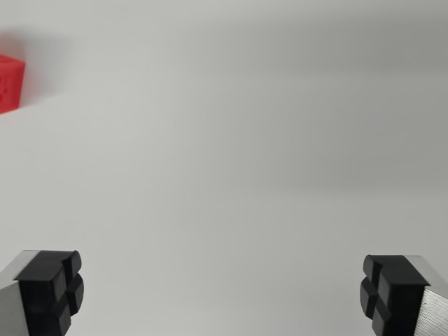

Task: Destack cube

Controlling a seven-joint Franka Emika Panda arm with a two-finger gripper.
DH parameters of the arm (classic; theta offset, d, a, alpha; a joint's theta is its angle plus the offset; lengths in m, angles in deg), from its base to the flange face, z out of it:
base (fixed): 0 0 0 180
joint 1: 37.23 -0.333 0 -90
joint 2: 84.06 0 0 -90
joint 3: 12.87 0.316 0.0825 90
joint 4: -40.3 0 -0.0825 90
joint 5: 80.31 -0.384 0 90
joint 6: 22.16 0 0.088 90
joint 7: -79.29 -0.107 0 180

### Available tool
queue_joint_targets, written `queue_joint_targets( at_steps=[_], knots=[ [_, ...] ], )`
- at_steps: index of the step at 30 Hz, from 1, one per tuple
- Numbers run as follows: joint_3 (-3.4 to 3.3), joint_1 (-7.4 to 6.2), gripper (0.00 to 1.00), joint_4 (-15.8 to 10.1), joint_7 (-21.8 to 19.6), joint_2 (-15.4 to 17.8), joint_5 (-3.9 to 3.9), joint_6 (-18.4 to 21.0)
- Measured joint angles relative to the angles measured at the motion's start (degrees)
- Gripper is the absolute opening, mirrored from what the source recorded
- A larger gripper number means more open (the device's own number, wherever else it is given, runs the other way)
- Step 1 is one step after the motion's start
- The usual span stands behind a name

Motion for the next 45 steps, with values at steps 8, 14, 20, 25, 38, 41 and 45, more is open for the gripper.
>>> queue_joint_targets(
  at_steps=[8,14,20,25,38,41,45],
  knots=[
    [0.16,-0.47,1.00,0.0,-0.9,-0.3,0.00,-0.3],
    [0.42,-0.98,1.00,-0.1,-2.2,-0.8,0.00,-0.9],
    [0.66,-1.75,1.00,-0.2,-3.7,-1.4,0.00,-1.6],
    [0.89,-2.46,1.00,-0.2,-5.2,-2.1,0.00,-2.3],
    [1.38,-4.84,1.00,-0.2,-9.9,-4.2,0.02,-4.5],
    [1.52,-5.51,1.00,-0.2,-11.2,-4.8,0.02,-5.0],
    [1.66,-6.45,1.00,0.1,-13.0,-5.7,0.05,-5.8]
  ],
)
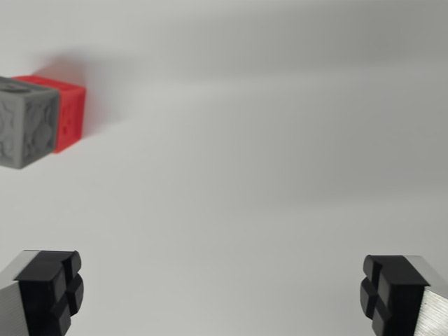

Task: Destack cube

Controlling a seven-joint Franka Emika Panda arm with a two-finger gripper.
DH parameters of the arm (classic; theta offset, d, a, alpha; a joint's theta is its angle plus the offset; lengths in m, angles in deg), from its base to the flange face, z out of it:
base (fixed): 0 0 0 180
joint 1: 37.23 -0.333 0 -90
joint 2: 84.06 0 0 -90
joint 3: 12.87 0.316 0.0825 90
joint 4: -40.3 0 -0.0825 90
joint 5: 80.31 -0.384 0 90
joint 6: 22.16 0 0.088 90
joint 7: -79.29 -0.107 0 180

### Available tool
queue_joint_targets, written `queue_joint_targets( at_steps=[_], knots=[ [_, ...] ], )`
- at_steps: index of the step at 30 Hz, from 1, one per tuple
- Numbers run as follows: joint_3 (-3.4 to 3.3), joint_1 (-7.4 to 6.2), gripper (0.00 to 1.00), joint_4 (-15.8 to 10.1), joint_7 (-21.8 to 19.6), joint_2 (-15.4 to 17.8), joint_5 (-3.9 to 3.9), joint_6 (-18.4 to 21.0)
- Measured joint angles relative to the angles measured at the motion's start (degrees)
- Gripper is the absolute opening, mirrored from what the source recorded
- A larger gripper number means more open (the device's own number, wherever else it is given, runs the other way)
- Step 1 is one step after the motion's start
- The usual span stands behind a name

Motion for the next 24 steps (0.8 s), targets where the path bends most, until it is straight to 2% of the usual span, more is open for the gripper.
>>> queue_joint_targets(
  at_steps=[9,24],
  knots=[
    [0.27,-2.02,1.00,0.8,-3.8,-2.2,0.06,-1.4],
    [0.47,-6.40,1.00,3.8,-11.5,-7.5,0.23,-3.9]
  ],
)
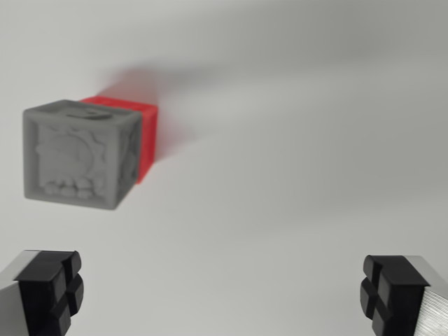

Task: Destack cube

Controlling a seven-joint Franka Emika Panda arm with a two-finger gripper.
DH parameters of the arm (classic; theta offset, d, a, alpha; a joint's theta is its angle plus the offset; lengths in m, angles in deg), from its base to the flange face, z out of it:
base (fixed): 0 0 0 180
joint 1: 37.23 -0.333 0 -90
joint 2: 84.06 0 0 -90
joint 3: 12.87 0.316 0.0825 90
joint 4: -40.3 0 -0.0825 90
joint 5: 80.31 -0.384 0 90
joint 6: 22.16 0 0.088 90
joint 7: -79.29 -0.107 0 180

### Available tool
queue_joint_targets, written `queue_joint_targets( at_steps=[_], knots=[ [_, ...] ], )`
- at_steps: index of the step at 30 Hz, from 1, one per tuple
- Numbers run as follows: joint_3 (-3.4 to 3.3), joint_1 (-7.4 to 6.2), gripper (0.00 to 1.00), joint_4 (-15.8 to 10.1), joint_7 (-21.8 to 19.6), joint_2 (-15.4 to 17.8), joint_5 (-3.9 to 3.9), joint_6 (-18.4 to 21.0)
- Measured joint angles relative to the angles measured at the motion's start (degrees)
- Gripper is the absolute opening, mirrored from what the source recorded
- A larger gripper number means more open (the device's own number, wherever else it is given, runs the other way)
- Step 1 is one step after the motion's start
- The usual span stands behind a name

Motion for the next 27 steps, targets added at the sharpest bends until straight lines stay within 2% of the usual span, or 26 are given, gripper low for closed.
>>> queue_joint_targets(
  at_steps=[10,23,27],
  knots=[
    [0.00,-2.91,1.00,2.8,-5.0,-3.9,0.08,-1.3],
    [-0.06,-6.85,1.00,8.1,-11.6,-10.0,0.16,-2.3],
    [-0.12,-7.31,1.00,8.3,-12.0,-11.4,0.17,-3.5]
  ],
)
